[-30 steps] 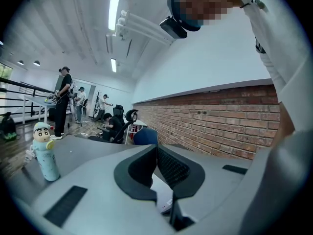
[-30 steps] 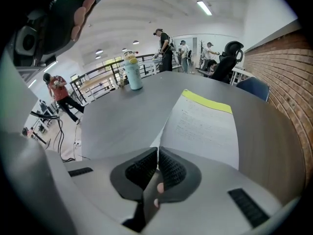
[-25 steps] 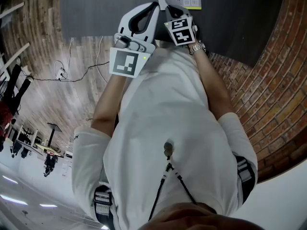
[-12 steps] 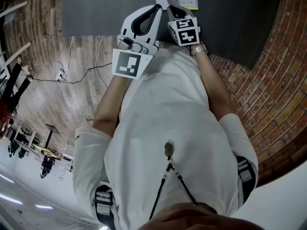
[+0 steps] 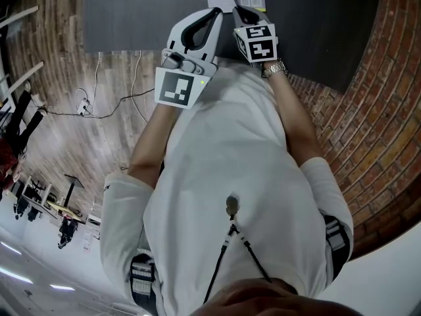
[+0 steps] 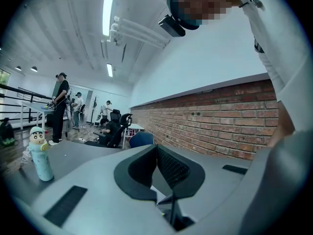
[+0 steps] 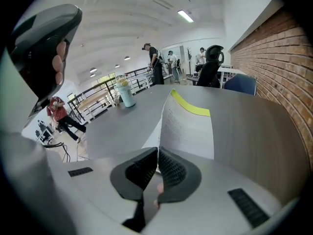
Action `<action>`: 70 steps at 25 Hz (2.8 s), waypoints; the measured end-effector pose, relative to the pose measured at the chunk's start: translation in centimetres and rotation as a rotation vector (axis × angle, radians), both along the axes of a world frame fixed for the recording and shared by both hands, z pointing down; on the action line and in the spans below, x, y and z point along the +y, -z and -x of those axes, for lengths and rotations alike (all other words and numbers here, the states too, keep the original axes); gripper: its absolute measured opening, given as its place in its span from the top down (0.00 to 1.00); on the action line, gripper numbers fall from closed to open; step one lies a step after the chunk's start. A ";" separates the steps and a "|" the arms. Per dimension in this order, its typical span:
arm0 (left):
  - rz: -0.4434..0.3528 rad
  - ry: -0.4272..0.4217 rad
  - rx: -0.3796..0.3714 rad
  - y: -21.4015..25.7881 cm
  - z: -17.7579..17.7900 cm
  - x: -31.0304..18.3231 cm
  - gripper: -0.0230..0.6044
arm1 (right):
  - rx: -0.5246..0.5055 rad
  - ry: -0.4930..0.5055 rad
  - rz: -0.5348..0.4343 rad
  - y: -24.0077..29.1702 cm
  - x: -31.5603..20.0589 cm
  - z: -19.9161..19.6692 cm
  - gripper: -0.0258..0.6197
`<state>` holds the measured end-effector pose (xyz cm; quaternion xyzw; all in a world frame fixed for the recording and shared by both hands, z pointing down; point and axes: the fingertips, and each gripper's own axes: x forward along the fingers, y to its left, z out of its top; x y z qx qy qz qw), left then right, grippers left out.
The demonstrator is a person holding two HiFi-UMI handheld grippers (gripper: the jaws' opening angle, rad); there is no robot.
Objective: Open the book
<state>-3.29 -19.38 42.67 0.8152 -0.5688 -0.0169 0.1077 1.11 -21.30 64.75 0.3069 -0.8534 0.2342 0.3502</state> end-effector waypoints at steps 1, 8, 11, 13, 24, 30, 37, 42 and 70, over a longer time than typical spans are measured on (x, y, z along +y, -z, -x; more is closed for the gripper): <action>0.000 -0.005 0.001 0.0 -0.3 0.0 0.93 | 0.001 -0.007 0.000 0.0 -0.1 -0.3 0.90; -0.003 -0.031 0.003 0.0 -2.5 0.4 0.93 | -0.004 -0.041 -0.005 0.1 -0.5 -2.5 0.90; -0.003 -0.040 0.000 -0.1 -3.0 0.3 0.93 | -0.004 -0.054 -0.006 0.2 -0.8 -3.3 0.90; 0.000 -0.042 0.000 0.0 -2.9 0.1 0.93 | 0.000 -0.061 -0.005 0.2 -1.1 -3.6 0.90; 0.009 -0.065 -0.002 0.0 -4.0 -0.2 0.93 | 0.026 -0.100 0.003 -0.4 -2.1 -6.2 0.90; 0.001 -0.074 -0.003 0.1 -4.8 -0.5 0.93 | 0.031 -0.124 0.014 -1.0 -2.7 -7.9 0.90; 0.007 -0.074 -0.005 -0.3 -5.2 -0.4 0.93 | 0.041 -0.172 0.021 -1.6 -3.6 -10.4 0.90; 0.019 -0.074 -0.002 -0.6 -5.0 -0.7 0.93 | 0.052 -0.211 0.041 -2.4 -4.2 -11.6 0.90; 0.043 -0.071 -0.013 -1.4 -4.7 -3.6 0.93 | 0.110 -0.379 0.105 -5.9 -8.2 -18.3 0.90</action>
